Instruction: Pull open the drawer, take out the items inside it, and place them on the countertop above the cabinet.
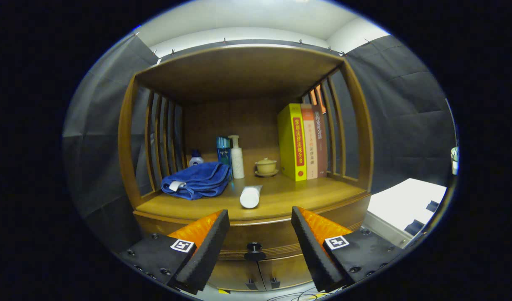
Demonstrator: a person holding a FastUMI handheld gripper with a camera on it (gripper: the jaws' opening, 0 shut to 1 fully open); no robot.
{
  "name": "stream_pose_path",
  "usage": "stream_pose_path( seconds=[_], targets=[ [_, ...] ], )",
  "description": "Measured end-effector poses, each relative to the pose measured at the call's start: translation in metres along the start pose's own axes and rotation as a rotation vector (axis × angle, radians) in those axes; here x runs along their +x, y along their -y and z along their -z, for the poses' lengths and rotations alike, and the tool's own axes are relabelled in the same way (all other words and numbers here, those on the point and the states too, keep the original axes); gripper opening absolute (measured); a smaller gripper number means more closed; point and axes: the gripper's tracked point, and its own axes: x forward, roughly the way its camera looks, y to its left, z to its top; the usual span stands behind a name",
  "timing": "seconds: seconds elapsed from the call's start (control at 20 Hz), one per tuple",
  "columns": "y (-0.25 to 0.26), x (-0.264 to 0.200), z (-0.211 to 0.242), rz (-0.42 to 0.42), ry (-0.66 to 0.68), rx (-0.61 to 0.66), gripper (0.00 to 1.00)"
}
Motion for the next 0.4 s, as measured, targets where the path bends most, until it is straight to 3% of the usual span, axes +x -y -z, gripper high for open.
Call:
stream_pose_path(
  seconds=[0.4],
  targets=[
    [0.029,-0.102,-0.066,-0.022,0.034,-0.017,0.98]
  ],
)
